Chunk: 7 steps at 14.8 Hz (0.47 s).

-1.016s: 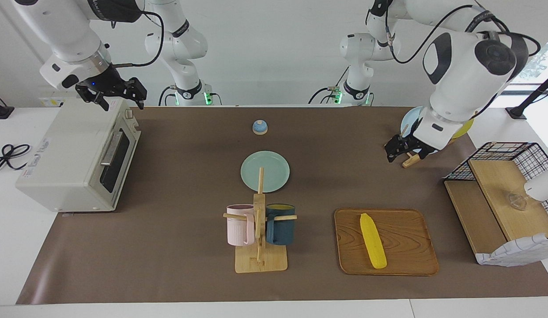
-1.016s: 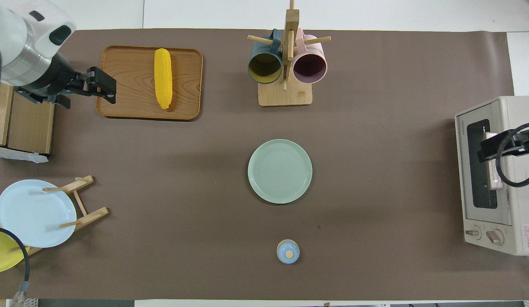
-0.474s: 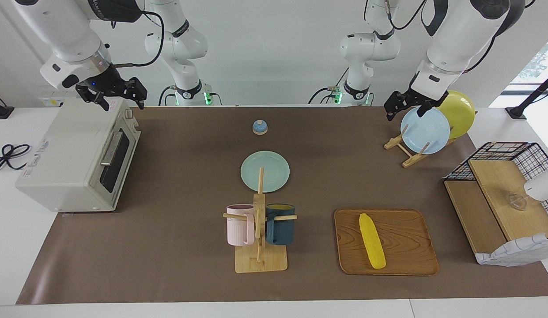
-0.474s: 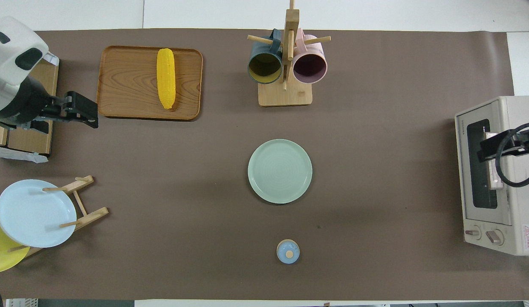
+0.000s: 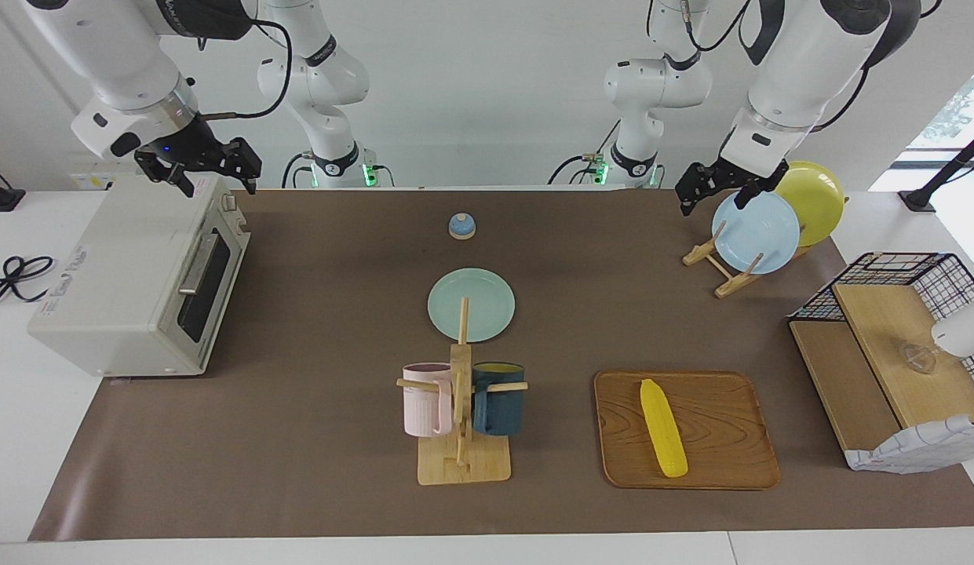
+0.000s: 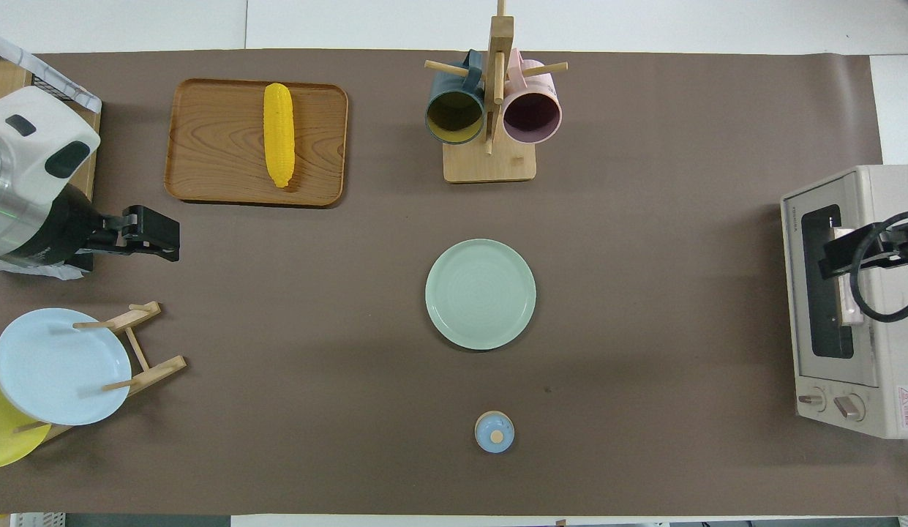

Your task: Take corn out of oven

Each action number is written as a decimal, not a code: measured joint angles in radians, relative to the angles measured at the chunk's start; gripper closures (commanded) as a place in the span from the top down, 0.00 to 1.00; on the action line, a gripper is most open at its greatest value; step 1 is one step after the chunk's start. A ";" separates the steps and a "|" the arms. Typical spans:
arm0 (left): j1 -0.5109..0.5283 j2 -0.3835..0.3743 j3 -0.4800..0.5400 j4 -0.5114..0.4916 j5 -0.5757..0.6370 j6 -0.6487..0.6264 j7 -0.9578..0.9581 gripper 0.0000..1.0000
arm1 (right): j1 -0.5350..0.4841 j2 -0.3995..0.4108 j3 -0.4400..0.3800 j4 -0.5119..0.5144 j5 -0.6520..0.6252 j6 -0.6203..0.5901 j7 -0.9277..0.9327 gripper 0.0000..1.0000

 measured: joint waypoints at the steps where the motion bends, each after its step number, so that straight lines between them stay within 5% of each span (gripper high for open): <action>1: 0.000 0.000 -0.006 0.000 0.000 -0.001 0.000 1.00 | 0.000 0.000 0.000 0.000 0.000 0.000 0.000 1.00; 7: 0.003 0.000 -0.015 0.000 -0.014 0.000 -0.001 1.00 | 0.000 0.000 0.000 0.000 0.000 0.000 0.000 1.00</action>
